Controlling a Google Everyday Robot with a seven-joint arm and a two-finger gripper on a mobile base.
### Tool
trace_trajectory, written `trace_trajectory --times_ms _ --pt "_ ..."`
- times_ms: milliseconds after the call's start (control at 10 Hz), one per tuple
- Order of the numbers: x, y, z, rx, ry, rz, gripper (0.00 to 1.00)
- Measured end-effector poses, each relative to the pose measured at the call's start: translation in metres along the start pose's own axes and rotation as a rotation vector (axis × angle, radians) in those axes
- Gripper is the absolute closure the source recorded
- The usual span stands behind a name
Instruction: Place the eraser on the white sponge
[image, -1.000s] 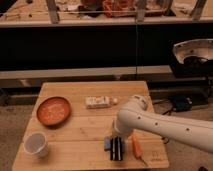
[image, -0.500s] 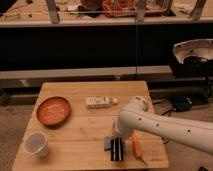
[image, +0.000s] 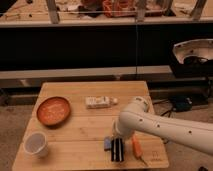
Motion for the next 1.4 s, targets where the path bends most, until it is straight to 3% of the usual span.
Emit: trace_trajectory --times_ms 1400 --pt "0.0008 0.0090 -0.0003 0.010 0.011 -0.006 1.00"
